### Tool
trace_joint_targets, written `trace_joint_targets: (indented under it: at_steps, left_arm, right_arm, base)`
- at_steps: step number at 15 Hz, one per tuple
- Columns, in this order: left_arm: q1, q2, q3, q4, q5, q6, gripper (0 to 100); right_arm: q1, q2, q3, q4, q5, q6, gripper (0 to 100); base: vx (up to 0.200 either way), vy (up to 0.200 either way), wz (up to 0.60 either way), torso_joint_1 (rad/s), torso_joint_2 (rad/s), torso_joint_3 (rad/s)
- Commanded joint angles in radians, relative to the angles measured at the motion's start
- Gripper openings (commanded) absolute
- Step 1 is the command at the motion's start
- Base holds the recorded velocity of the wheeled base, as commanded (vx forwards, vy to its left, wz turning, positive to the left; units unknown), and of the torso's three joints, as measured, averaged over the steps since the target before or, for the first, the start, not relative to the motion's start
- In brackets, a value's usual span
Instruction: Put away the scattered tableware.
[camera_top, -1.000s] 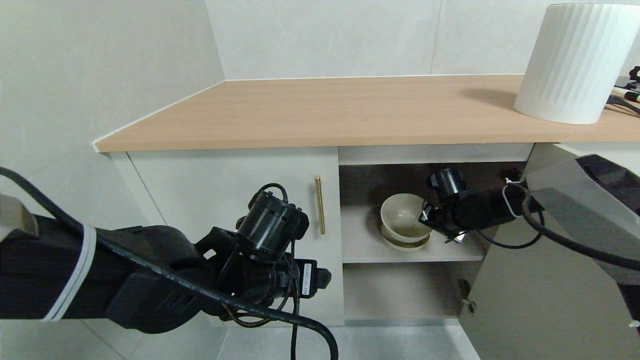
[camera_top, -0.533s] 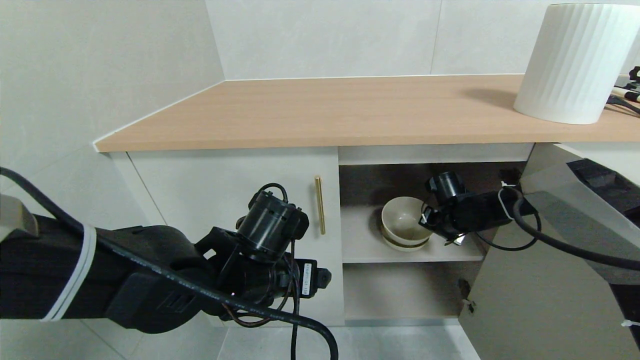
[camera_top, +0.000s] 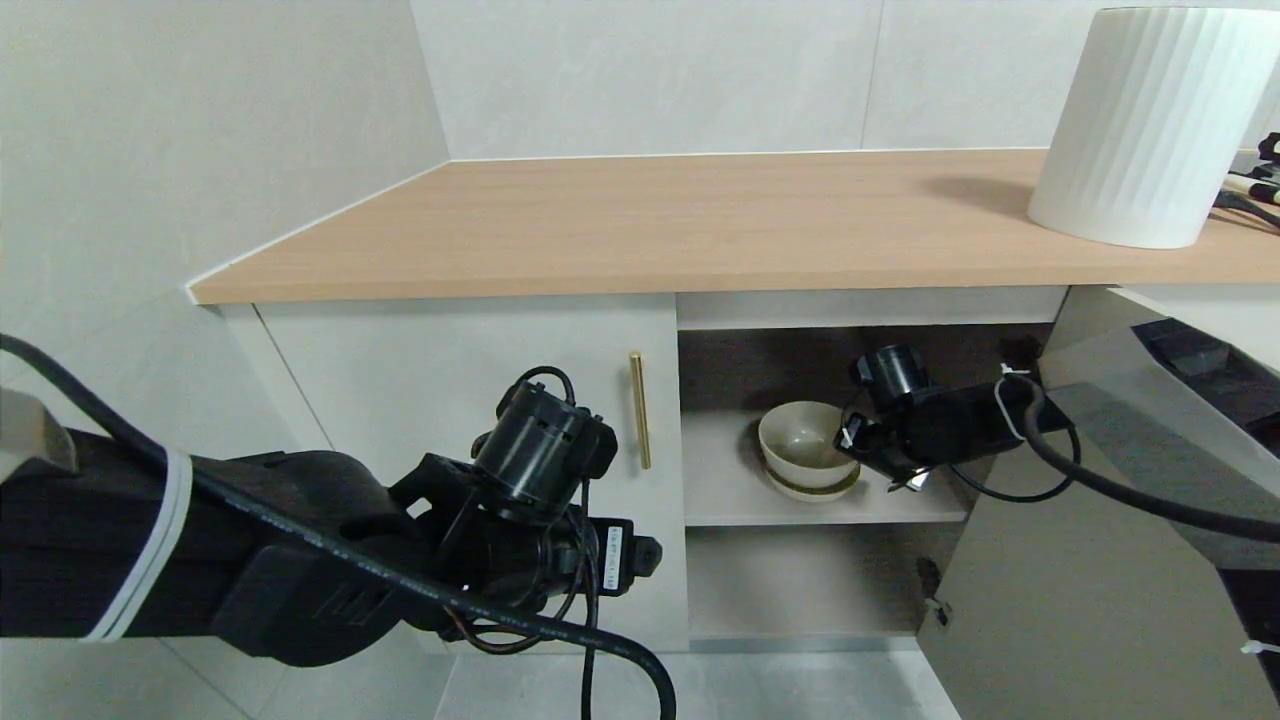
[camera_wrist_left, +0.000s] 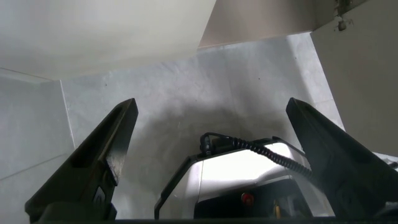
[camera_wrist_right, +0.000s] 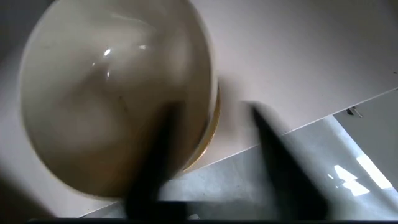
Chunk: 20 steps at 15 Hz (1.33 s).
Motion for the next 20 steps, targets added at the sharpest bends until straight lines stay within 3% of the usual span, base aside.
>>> trace_joint_targets:
  at_steps: [1,11,15,18,20]
  left_arm:
    - [-0.001,0.0,0.0,0.0,0.0,0.0,100]
    - [0.0,-0.02,0.0,0.0,0.0,0.0,100]
    - [0.034,-0.114,0.026,-0.001,-0.004,0.0,100]
    - [0.101,-0.244,0.06,-0.003,-0.009,0.004,100]
    - [0.109,-0.338,0.094,0.002,-0.011,0.012,100]
  right_arm:
    - [0.003,-0.007,0.005,0.002,0.0,0.0,100]
    - [0.017,-0.067,0.052,0.008,0.009,-0.001,100]
    - [0.069,-0.339,0.279,0.008,0.121,-0.081,100]
    - [0.107,-0.54,0.443,0.01,0.129,-0.167,100]
    - [0.138,-0.704,0.571,0.01,0.176,-0.196,100]
  base:
    - [0.0,0.0,0.0,0.0,0.0,0.0]
    - [0.0,0.0,0.0,0.0,0.0,0.0]
    - [0.0,0.0,0.0,0.0,0.0,0.0]
    - [0.0,0.0,0.0,0.0,0.0,0.0]
    - [0.0,0.0,0.0,0.0,0.0,0.0]
